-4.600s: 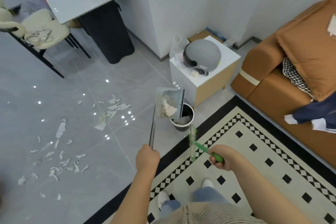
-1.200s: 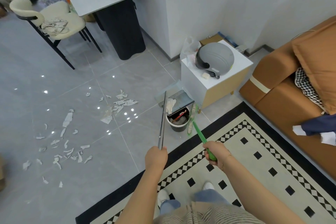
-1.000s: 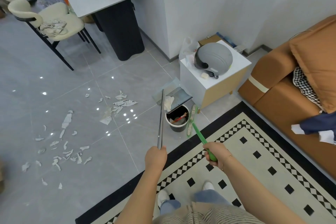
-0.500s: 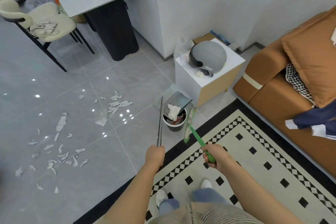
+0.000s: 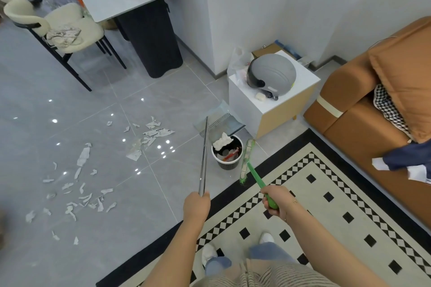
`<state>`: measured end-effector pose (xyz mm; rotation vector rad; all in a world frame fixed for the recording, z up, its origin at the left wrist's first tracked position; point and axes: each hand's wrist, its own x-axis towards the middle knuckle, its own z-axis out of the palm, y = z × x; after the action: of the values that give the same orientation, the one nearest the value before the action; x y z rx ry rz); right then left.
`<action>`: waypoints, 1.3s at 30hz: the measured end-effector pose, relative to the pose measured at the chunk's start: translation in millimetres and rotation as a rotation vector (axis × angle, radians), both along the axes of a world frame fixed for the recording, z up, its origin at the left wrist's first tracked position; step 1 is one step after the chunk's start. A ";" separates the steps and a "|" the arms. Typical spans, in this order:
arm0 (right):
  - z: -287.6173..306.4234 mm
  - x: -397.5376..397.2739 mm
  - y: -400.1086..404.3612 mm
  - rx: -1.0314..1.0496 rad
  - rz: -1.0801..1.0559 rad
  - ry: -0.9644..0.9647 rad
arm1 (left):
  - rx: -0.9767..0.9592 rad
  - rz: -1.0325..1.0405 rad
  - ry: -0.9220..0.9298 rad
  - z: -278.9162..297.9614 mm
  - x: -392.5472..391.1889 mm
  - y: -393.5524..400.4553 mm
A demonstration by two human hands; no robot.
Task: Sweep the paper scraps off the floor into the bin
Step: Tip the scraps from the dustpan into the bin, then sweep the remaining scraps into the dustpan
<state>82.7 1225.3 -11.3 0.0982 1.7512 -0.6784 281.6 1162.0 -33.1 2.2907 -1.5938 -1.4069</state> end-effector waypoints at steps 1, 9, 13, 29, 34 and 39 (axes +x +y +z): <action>0.8 0.3 -1.1 -0.003 0.003 0.000 | 0.000 0.007 0.008 -0.9 2.0 0.8; -0.8 1.1 -6.0 0.008 0.045 0.013 | 0.125 0.274 0.220 14.6 -5.6 -2.1; -1.1 1.2 -8.3 0.009 0.054 0.016 | 0.270 0.454 0.463 29.7 -4.7 -11.4; 13.7 65.3 -18.9 0.001 0.088 0.047 | 0.597 1.206 1.211 50.3 101.7 -50.5; 11.7 102.2 -18.6 0.012 0.061 0.015 | 0.609 1.249 1.189 42.3 137.4 -50.0; 12.0 138.4 -23.4 0.009 0.012 -0.032 | 0.625 1.264 1.200 29.1 173.0 -52.3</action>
<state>221.1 1201.9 0.7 0.1042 1.7234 -0.6575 454.7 1109.7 -4.1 1.2846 0.5760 -2.0619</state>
